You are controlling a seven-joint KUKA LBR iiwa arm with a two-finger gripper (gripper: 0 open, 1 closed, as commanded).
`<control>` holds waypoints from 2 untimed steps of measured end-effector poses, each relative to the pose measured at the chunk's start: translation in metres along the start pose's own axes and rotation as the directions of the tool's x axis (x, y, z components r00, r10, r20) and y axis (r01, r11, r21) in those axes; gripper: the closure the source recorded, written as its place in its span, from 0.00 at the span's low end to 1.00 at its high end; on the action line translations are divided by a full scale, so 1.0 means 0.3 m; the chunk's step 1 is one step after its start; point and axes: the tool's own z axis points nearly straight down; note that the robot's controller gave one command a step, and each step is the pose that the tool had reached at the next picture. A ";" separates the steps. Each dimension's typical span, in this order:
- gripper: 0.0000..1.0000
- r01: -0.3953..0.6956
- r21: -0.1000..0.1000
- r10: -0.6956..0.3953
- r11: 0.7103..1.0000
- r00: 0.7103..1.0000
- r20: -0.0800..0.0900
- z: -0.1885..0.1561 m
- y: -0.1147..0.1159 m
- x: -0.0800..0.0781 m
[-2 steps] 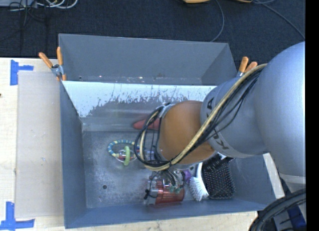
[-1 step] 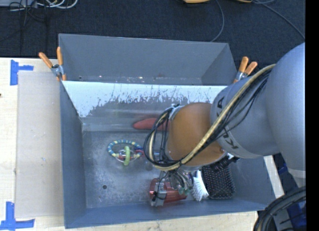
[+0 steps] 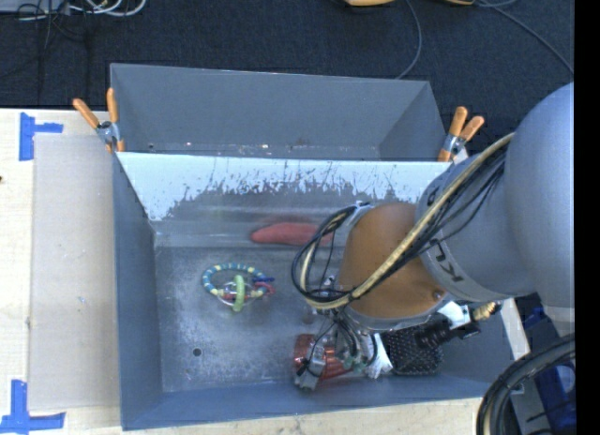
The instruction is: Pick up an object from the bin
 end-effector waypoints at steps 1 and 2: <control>1.00 0.184 -0.001 -0.184 0.983 0.983 -0.002 0.016 -0.020 -0.061; 1.00 0.184 -0.001 -0.184 0.983 0.983 -0.002 0.016 -0.020 -0.061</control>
Offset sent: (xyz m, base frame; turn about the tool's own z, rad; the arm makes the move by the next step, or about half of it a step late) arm 0.0000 0.0000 0.0000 0.0000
